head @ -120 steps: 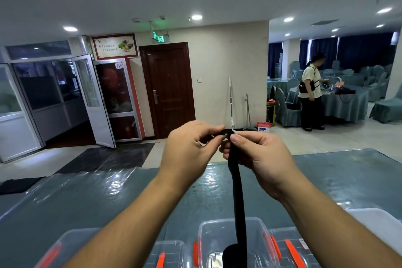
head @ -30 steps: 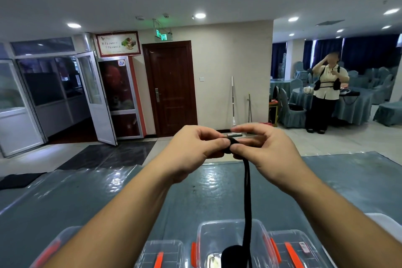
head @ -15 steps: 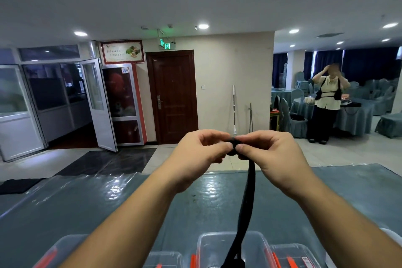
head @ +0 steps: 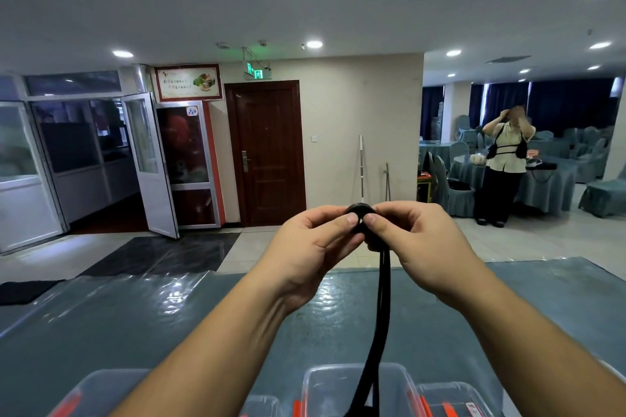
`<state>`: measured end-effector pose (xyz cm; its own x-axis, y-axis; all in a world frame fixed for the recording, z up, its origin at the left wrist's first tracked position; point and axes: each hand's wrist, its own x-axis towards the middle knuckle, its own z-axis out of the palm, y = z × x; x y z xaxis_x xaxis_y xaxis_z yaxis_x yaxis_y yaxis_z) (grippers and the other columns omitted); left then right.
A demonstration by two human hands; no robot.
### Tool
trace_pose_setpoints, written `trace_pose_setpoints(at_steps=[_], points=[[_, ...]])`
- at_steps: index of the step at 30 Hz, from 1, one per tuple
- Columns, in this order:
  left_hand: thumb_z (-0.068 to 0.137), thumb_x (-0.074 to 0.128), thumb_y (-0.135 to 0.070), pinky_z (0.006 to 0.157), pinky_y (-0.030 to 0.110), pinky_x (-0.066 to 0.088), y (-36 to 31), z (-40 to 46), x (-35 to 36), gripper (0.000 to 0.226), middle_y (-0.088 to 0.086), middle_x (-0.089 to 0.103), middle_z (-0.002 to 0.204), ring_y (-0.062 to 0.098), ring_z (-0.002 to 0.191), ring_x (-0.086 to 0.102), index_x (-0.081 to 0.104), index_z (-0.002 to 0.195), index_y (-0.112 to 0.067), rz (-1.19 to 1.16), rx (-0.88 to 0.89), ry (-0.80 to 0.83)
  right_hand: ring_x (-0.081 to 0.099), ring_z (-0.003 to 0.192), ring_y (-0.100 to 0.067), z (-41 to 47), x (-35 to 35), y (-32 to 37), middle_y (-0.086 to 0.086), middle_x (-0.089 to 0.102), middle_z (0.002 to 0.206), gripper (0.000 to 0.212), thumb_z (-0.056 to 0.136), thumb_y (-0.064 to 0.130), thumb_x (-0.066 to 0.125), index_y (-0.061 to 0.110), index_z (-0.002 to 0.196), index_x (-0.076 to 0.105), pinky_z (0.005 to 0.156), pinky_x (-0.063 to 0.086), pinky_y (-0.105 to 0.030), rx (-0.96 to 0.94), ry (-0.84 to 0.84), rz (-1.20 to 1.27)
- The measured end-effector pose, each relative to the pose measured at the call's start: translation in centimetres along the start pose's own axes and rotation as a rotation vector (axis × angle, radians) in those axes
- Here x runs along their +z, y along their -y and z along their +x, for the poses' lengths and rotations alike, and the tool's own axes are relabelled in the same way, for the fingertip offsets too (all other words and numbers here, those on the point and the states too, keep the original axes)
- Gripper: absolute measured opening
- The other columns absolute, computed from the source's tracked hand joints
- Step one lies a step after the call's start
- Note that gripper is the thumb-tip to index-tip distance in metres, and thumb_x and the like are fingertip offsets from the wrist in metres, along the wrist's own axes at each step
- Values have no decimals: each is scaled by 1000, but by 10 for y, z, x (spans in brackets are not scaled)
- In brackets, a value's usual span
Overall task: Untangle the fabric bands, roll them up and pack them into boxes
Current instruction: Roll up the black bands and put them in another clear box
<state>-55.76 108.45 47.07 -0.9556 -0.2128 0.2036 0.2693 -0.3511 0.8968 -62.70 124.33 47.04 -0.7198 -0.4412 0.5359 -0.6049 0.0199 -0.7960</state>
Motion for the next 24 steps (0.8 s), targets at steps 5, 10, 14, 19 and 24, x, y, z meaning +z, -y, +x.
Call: trace_pose_setpoints(at_steps=[5, 10, 14, 19, 24], points=[[93, 75, -16, 71, 20, 55, -14, 1, -8, 16, 5, 80, 95, 11, 84, 71, 78, 107, -8, 618, 75, 35, 72, 79, -12, 1, -11, 1, 7, 77, 81, 17, 100, 33, 64, 31, 94, 80, 83, 60, -45, -38, 152, -284], [91, 76, -11, 86, 26, 59, -23, 5, -9, 15, 13, 80, 97, 17, 89, 75, 80, 103, -4, 576, 116, 37, 75, 86, -18, 2, -9, 3, 2, 80, 89, 14, 99, 26, 67, 27, 99, 81, 88, 61, -45, -50, 129, -98], [93, 71, -6, 85, 22, 60, -17, 4, -3, 10, 12, 78, 97, 15, 89, 73, 81, 95, -9, 285, 68, -9, 78, 89, -25, -1, -1, 1, -6, 81, 89, 12, 95, 21, 71, 23, 99, 83, 90, 61, -50, 11, 1, 140], [94, 67, -1, 77, 23, 63, -15, -3, 5, 14, 13, 76, 88, 15, 75, 75, 73, 107, 2, 87, -8, 8, 77, 84, -24, 2, -12, 12, -3, 81, 87, 15, 98, 19, 67, 23, 100, 82, 87, 63, -45, -37, 59, 25], [92, 75, -15, 79, 27, 56, -28, -2, 0, 11, 11, 78, 90, 14, 82, 72, 80, 99, -7, 537, 88, 42, 76, 84, -16, 2, -21, 19, 3, 80, 86, 16, 99, 25, 67, 27, 101, 82, 86, 62, -40, -60, 234, -186]])
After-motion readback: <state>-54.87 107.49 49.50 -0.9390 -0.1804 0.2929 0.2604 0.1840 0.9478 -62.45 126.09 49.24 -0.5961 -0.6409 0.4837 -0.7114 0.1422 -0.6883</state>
